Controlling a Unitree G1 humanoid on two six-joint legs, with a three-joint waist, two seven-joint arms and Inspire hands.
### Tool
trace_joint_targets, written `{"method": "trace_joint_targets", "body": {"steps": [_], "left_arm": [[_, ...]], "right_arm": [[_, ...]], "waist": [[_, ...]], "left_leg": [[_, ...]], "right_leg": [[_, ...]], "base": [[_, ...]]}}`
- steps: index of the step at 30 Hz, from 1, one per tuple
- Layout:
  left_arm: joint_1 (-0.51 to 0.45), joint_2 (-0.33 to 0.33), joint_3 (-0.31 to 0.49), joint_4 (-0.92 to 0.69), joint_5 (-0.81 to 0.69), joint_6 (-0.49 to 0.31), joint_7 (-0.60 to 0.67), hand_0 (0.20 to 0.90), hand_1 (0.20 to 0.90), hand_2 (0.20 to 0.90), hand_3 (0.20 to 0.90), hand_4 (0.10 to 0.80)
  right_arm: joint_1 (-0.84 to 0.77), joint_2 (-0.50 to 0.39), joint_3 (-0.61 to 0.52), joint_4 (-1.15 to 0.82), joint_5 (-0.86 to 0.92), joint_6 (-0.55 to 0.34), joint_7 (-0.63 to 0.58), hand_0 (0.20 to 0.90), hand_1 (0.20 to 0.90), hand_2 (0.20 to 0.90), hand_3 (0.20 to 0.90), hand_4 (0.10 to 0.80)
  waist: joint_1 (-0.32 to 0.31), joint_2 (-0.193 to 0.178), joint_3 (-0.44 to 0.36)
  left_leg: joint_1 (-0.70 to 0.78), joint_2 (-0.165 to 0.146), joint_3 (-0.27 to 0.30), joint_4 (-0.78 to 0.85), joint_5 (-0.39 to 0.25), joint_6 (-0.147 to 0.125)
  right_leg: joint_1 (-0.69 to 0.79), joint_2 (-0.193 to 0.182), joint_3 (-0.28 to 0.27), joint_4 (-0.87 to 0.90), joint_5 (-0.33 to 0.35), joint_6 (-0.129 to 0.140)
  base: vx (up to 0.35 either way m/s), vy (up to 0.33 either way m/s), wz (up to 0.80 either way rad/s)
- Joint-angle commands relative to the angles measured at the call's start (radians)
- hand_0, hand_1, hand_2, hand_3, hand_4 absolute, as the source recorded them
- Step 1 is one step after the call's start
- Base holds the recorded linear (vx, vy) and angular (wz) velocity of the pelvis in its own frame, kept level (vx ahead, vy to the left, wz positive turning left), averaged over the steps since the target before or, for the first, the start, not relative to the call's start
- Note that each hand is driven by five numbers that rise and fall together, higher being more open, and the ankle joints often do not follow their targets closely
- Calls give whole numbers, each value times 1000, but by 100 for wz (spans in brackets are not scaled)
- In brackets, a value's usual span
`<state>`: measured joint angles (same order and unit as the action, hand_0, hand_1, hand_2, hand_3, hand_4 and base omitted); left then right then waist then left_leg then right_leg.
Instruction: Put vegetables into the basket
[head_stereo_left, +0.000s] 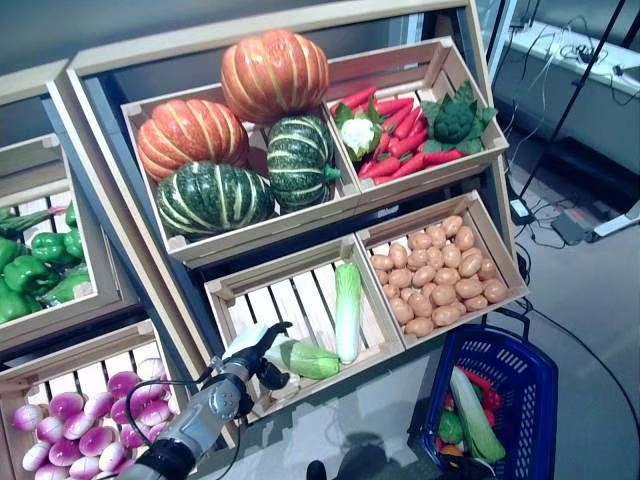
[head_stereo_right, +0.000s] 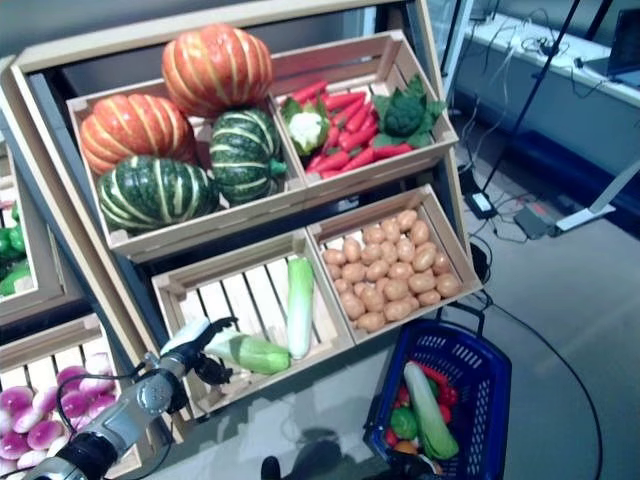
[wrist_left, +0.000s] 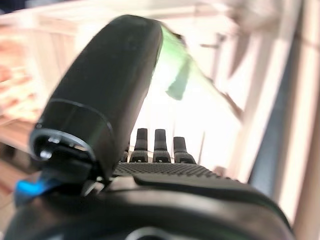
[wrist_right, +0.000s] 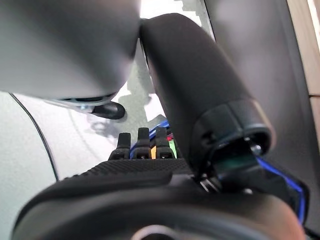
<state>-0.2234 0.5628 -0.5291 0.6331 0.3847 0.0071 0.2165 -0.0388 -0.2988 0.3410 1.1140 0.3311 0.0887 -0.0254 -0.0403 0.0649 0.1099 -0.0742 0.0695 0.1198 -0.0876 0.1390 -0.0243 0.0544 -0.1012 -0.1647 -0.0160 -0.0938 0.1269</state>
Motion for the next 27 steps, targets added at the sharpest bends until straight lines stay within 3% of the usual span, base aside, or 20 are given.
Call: {"method": "trace_joint_targets", "body": {"steps": [1,11,20,27], "left_arm": [[-225,42,22,71,87,-31,236,900,900,900,900,800],[-424,64,-36,282,182,-48,563,900,900,900,900,800],[-572,92,-45,317,224,-42,695,900,900,900,900,800],[-625,101,-54,324,281,-52,758,900,900,900,900,800]], "right_arm": [[-87,-63,33,-15,51,-72,-27,900,900,900,900,800],[-229,-102,91,-34,131,-114,-60,900,900,900,900,800],[-315,-129,98,-132,161,-87,-99,900,900,900,900,800],[-316,-153,92,-178,156,-90,-110,900,900,900,900,800]], "waist": [[-12,-21,108],[-24,-58,266],[-32,-86,332],[-39,-93,358]], "left_leg": [[-41,45,-17,162,-127,-54],[-360,52,-77,485,-189,-61],[-548,48,-83,658,-244,-50],[-624,48,-86,738,-275,-50]], "right_leg": [[-177,-51,58,150,48,-33],[-461,-47,108,456,-25,-69],[-673,-38,134,685,-79,-65],[-749,-31,141,768,-101,-70]], "base": [[-212,32,-1],[-169,2,5],[-89,43,-3],[-18,24,-4]]}}
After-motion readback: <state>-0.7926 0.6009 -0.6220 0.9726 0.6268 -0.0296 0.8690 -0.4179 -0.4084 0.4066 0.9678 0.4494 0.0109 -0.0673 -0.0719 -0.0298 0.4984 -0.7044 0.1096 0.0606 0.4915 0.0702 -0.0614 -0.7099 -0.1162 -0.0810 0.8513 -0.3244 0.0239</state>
